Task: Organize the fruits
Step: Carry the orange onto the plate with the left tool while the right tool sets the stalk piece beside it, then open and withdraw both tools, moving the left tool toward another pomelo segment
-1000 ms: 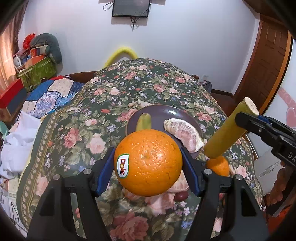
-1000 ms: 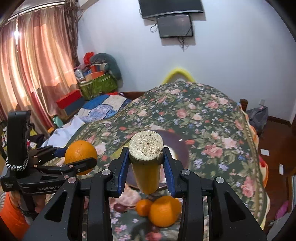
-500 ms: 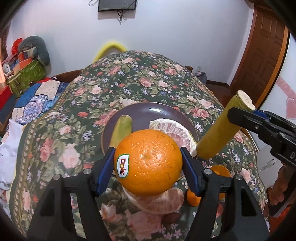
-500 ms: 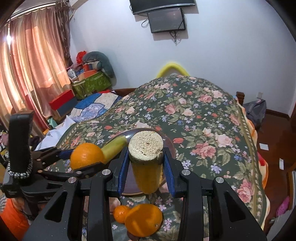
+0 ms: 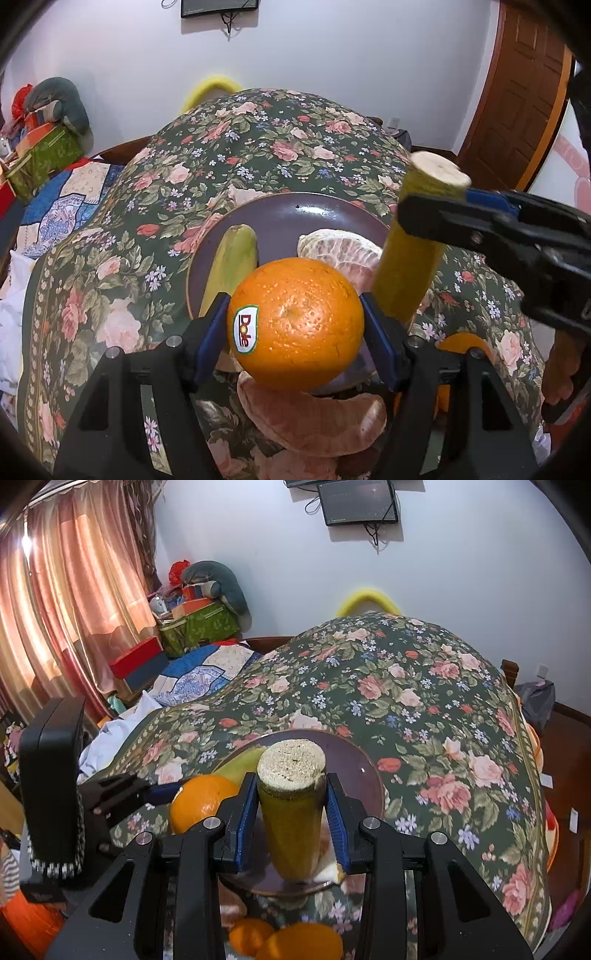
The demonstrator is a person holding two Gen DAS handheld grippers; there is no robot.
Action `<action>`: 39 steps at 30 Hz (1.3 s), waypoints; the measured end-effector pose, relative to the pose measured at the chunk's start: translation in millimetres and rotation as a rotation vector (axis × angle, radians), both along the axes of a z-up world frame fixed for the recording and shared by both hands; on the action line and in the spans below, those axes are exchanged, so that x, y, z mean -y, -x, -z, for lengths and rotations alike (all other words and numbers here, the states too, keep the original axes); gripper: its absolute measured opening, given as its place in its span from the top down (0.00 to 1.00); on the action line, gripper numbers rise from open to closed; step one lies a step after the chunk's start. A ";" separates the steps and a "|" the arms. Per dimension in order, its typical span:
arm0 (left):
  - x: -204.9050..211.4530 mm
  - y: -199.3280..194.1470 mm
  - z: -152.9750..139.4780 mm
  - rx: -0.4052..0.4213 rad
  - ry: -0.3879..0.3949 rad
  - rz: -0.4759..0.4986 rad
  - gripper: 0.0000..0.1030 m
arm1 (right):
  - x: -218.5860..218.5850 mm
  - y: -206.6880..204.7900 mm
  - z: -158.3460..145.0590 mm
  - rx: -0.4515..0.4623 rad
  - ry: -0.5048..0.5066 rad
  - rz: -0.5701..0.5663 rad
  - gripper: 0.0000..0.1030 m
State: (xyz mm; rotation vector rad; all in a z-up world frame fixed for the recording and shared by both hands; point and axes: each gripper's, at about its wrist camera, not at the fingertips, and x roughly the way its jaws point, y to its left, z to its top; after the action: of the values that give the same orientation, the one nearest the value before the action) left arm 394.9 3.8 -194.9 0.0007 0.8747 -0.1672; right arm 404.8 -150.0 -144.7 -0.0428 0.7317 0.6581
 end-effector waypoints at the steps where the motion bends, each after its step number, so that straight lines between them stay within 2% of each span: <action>1: 0.0 -0.8 0.3 0.001 0.003 0.003 0.34 | -1.9 -2.9 0.4 -0.002 0.003 -0.003 0.68; 4: -0.1 -3.8 0.8 0.001 0.026 0.013 0.34 | -8.2 -9.3 1.9 -0.004 0.014 -0.010 0.68; 7: -1.3 -4.7 -3.4 0.033 0.010 -0.008 0.34 | -11.9 -13.7 3.5 -0.009 0.027 -0.003 0.68; 11: -9.3 -3.6 -9.1 0.034 0.041 -0.016 0.34 | -10.3 -11.2 2.2 0.005 0.032 0.004 0.68; 14: -12.2 1.9 -13.8 0.045 0.027 -0.028 0.34 | -8.1 -5.0 -0.5 0.018 0.039 0.009 0.67; 30: -13.5 54.8 -59.2 0.103 0.011 -0.055 0.32 | 17.8 46.2 -30.7 0.055 0.019 0.058 0.62; 39: -9.4 84.8 -72.0 0.101 -0.003 -0.055 0.30 | 29.8 78.3 -39.2 0.067 0.024 0.084 0.62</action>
State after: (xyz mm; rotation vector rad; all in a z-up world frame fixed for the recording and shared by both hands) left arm 310.0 13.2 -122.9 -0.0118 0.7735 -0.1132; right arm 326.5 -179.8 -105.5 -0.0552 0.6732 0.5652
